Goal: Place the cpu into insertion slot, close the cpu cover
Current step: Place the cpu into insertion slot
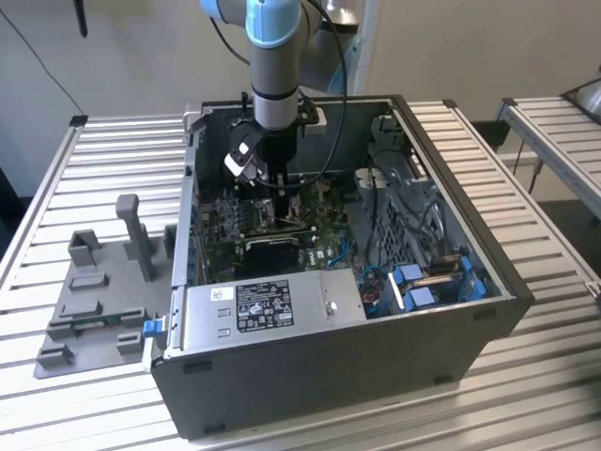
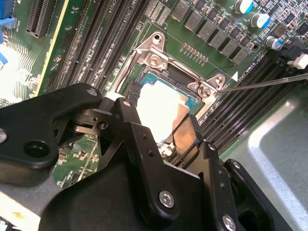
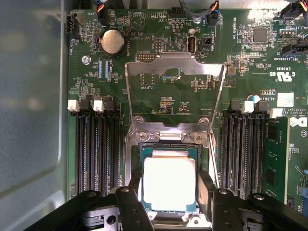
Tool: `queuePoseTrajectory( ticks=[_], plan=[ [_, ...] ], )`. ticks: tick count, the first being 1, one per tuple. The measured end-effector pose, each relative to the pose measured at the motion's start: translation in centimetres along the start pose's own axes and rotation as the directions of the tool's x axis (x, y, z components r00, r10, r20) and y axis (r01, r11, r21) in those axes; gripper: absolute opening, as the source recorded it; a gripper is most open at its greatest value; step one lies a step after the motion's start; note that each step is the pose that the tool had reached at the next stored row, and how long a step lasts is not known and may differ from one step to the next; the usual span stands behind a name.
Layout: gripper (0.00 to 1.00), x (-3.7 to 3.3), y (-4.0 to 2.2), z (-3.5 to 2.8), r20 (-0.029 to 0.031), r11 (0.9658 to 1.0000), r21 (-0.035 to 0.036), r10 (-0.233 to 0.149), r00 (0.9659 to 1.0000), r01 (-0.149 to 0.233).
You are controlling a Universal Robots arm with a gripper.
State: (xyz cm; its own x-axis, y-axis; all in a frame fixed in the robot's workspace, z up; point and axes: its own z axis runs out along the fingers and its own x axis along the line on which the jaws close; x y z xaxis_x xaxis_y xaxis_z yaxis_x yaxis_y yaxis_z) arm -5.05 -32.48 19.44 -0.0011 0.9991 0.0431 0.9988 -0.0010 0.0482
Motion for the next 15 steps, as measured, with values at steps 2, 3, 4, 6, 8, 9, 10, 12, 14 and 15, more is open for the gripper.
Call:
queuePoseTrajectory(
  ticks=[2,3,4,6,8,9,10,12,14,15],
  plan=[
    [0.54,0.0,0.0,0.0,-0.0001,1.0,0.0,0.0,1.0,0.0],
    [0.54,0.0,0.0,0.0,-0.0001,1.0,0.0,0.0,1.0,0.0],
    [0.54,0.0,0.0,0.0,0.0,1.0,0.0,0.0,1.0,0.0],
    [0.54,0.01,0.0,0.0,0.0,1.0,0.0,0.0,1.0,0.0],
    [0.54,0.01,0.0,0.0,0.0,1.0,0.0,0.0,1.0,0.0],
    [0.54,0.01,0.0,0.0,0.0,1.0,0.0,0.0,1.0,0.0],
    [0.54,0.01,0.0,0.0,0.0,1.0,0.0,0.0,1.0,0.0],
    [0.54,0.01,0.0,0.0,0.0,1.0,0.0001,0.0,1.0,0.0],
    [0.54,0.01,0.0,-0.01,0.0001,1.0,0.0001,0.0,1.0,0.0],
    [0.54,0.01,-0.01,-0.01,0.0001,1.0,0.0001,0.0,1.0,0.0]
  ],
)
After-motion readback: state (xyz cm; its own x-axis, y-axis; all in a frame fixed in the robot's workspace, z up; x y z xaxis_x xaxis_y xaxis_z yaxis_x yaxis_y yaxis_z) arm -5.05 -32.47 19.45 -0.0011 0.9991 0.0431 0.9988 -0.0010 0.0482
